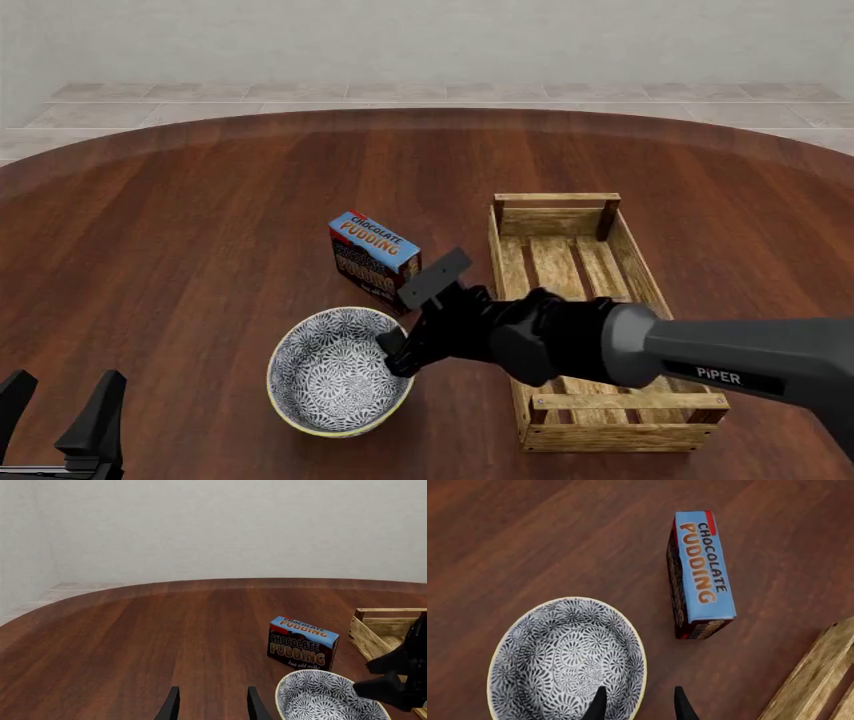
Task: Pick up the bowl on the left and put it in the tray.
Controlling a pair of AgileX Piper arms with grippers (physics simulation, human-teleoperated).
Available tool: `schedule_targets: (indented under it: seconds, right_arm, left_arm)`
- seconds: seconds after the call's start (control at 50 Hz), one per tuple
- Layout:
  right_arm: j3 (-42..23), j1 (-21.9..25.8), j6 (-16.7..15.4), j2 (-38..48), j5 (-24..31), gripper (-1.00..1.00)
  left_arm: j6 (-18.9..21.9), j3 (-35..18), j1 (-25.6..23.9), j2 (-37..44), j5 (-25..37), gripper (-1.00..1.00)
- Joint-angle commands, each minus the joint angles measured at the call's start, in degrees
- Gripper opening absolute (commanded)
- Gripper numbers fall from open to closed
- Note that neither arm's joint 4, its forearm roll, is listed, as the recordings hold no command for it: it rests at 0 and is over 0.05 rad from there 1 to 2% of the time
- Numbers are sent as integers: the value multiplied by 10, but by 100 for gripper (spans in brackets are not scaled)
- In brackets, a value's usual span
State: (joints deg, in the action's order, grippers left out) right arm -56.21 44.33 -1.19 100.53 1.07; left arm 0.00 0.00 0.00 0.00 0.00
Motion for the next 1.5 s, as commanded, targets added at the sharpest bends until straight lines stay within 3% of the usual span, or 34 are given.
schedule_targets:
  seconds: [0.02,1.5]
  right_arm:
    - [-3,-3,-7,15,-6,100]
    - [-9,-3,-12,69,-35,100]
  left_arm:
    - [0,0,0,0,0,100]
    - [0,0,0,0,0,100]
